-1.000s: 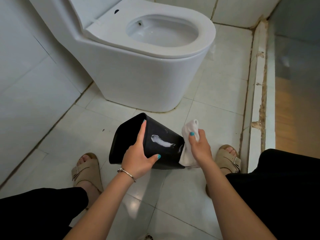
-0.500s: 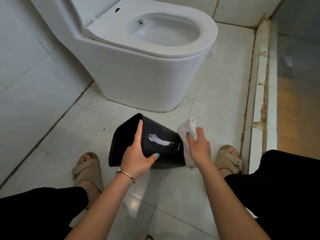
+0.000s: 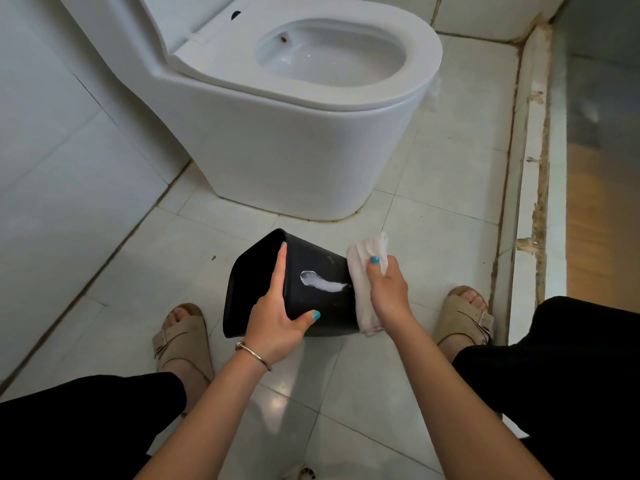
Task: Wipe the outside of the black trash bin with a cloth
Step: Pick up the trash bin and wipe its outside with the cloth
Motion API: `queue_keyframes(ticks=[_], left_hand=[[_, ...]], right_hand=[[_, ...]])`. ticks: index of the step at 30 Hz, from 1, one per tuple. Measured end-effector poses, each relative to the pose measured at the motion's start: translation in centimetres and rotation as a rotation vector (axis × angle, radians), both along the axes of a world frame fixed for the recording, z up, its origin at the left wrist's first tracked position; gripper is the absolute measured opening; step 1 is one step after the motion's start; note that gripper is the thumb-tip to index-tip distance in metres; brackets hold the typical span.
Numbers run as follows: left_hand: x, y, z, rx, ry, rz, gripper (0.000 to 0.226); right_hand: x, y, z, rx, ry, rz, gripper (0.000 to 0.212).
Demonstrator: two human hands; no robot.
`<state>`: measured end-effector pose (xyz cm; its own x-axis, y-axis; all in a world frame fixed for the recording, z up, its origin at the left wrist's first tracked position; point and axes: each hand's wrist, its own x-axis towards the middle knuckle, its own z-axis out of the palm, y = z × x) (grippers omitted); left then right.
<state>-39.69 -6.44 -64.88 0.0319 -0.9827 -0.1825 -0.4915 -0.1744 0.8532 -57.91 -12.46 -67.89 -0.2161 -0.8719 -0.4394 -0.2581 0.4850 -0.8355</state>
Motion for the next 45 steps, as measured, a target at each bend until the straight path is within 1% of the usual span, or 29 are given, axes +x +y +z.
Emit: queue_keyframes(ticks=[5, 9, 12, 15, 19, 21, 26, 29, 32, 34, 36, 37, 40, 41, 42, 45], left_hand=[[-0.2, -0.3, 0.3, 0.001, -0.003, -0.023, 0.113], [-0.7, -0.5, 0.1, -0.004, -0.086, -0.050, 0.115], [-0.8, -0.7, 0.1, 0.005, -0.126, -0.052, 0.115], [-0.8, -0.7, 0.4, 0.014, -0.157, -0.076, 0.115], [-1.1, -0.7, 0.6, 0.020, -0.152, -0.112, 0.116], [-1.4, -0.8, 0.8, 0.029, -0.169, -0.135, 0.117], [-1.5, -1.1, 1.2, 0.044, -0.180, -0.195, 0.116], [-0.8, -1.0, 1.2, 0.069, -0.186, -0.233, 0.116], [0.0, -1.1, 1.5, 0.083, -0.178, -0.285, 0.117], [0.1, -1.3, 1.8, 0.089, -0.173, -0.291, 0.116], [-0.2, -1.1, 2.0, 0.089, -0.183, -0.291, 0.116], [-0.4, -1.0, 2.0, 0.092, -0.182, -0.291, 0.116], [-0.8, -0.6, 1.9, 0.096, -0.165, -0.280, 0.116], [-0.8, -0.6, 1.9, 0.095, -0.164, -0.274, 0.115], [-0.6, -0.7, 2.0, 0.091, -0.163, -0.268, 0.115], [-0.2, -0.6, 1.9, 0.084, -0.135, -0.242, 0.115]], right_hand=[[1.3, 0.0, 1.3, -0.004, -0.036, 0.008, 0.036], [1.7, 0.3, 2.0, -0.010, -0.064, -0.010, 0.035], [2.8, 0.2, 2.8, -0.071, -0.131, 0.005, 0.033], [4.1, 0.2, 3.8, -0.126, -0.187, 0.044, 0.024], [4.5, 0.3, 4.4, -0.136, -0.283, 0.053, 0.026], [4.2, 0.2, 4.4, -0.123, -0.343, 0.027, 0.024], [4.0, -0.1, 4.7, -0.058, -0.523, -0.026, 0.032], [3.9, -0.2, 4.6, 0.037, -0.628, -0.071, 0.038], [2.6, -0.1, 4.2, 0.163, -0.840, -0.146, 0.050], [1.2, -0.2, 3.8, 0.195, -0.949, -0.208, 0.054], [0.0, -0.3, 3.4, 0.181, -0.961, -0.238, 0.053], [-0.4, -0.5, 3.2, 0.177, -0.927, -0.239, 0.054], [-1.0, -0.9, 2.2, 0.140, -0.671, -0.167, 0.057], [-1.1, -0.9, 2.0, 0.143, -0.627, -0.155, 0.057], [-1.2, -0.9, 1.6, 0.155, -0.635, -0.163, 0.055], [-1.6, -0.4, 0.9, 0.190, -0.745, -0.258, 0.048]])
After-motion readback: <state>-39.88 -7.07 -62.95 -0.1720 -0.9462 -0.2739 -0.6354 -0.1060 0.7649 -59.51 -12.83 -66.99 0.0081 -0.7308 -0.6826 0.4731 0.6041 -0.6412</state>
